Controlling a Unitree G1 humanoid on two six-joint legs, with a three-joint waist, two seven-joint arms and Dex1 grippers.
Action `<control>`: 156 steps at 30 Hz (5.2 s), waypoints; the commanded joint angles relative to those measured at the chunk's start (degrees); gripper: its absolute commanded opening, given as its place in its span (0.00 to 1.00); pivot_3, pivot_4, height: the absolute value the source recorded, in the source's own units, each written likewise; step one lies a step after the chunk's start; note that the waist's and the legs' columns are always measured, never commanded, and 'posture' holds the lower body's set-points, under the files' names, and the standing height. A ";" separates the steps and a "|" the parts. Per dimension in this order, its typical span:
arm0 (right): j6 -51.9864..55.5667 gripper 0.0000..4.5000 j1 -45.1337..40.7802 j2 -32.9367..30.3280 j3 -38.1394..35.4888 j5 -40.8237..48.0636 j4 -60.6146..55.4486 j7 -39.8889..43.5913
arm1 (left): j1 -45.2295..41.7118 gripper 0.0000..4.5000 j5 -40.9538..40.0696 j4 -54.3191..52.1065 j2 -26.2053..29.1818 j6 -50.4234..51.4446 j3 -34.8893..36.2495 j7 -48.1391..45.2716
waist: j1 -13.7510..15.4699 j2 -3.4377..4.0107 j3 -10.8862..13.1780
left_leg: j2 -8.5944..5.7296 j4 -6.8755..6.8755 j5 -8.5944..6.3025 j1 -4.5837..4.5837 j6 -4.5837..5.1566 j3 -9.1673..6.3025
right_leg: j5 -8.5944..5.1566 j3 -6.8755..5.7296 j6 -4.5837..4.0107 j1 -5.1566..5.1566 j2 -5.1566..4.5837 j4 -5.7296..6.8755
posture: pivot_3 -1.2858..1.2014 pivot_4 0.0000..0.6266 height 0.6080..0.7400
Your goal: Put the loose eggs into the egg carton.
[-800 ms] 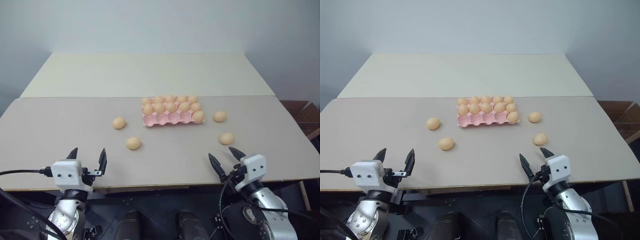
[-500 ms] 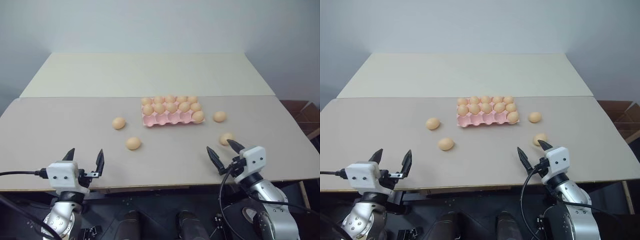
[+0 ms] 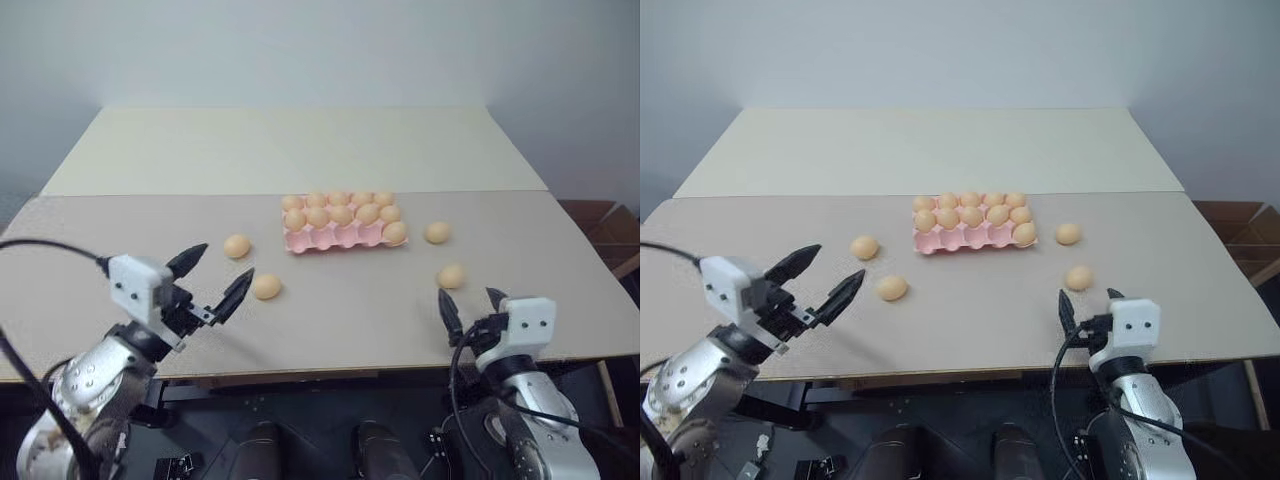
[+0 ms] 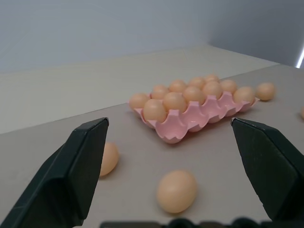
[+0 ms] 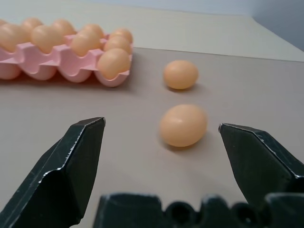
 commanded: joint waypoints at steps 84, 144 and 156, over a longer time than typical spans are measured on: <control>11.71 0.68 -50.81 7.05 14.54 -10.97 39.34 -4.38 | -15.48 1.00 4.29 7.01 6.51 11.50 -8.26 -9.90 | -1.49 0.02 0.01 | -0.05 -0.31 0.00 -0.16 0.01 -0.13 | 0.17 -0.04 0.39 -0.11 0.08 -0.11 | 0.52 0.24 1.00; 16.32 0.58 -60.09 -2.43 0.68 -11.07 60.06 -9.87 | -23.80 1.00 7.89 10.12 6.16 9.13 -16.07 -16.71 | -1.57 0.01 0.02 | -0.10 -0.53 0.02 -0.12 0.02 -0.09 | 0.18 0.03 0.39 -0.14 0.09 -0.20 | 0.52 0.24 1.00; 36.92 0.57 -45.49 0.00 10.96 -2.74 7.29 -0.27 | -16.72 1.00 6.83 4.24 8.40 13.38 -9.10 -11.18 | -1.60 0.02 0.03 | -0.04 -0.60 0.02 0.00 0.01 -0.13 | 0.18 0.01 0.38 -0.14 0.11 -0.05 | 0.52 0.24 1.00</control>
